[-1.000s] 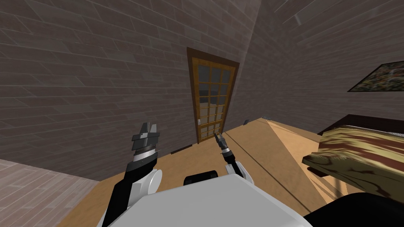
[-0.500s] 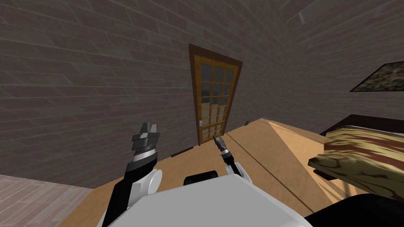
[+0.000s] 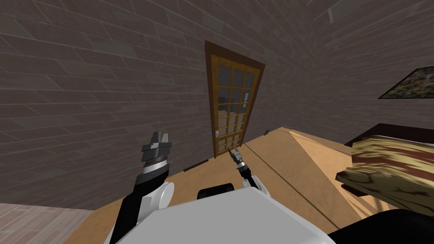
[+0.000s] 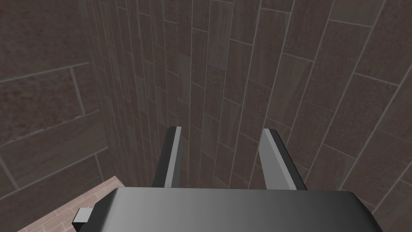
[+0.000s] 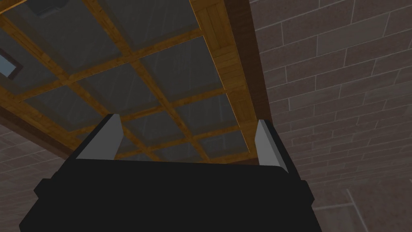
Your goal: Pull the door open
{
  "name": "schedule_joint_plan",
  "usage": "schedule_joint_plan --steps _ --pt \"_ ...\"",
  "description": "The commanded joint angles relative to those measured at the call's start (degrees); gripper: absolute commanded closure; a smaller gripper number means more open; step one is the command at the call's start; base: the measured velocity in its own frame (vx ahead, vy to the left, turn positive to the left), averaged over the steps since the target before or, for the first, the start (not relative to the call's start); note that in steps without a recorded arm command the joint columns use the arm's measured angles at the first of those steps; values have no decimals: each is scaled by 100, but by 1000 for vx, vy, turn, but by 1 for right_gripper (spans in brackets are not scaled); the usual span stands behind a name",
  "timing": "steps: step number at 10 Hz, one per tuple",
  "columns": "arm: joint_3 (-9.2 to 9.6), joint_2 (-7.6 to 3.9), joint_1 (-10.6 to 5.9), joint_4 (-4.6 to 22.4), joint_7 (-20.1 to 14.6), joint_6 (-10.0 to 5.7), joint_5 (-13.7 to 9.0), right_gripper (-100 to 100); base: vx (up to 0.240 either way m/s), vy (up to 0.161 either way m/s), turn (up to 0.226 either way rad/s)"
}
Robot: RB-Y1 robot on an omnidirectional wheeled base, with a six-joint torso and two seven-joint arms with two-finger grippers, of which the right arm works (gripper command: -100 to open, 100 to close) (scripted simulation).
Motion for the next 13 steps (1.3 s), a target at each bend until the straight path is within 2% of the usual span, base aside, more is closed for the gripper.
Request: schedule_joint_plan --steps 1,3,7,8,10,13 --pt "8 -22 -66 189 142 -36 36 -100 85 66 -15" --pt "34 -46 -156 503 395 -103 107 -100 108 62 -25" --pt "65 -73 -265 891 706 -186 196 -100 124 62 -19" --pt "81 -86 -319 1080 859 -227 239 -100 121 67 -33" --pt "95 -97 -370 1258 1002 -265 279 -100 122 71 -26" --pt "129 -121 -485 1666 1330 -352 372 -100 137 40 -29"
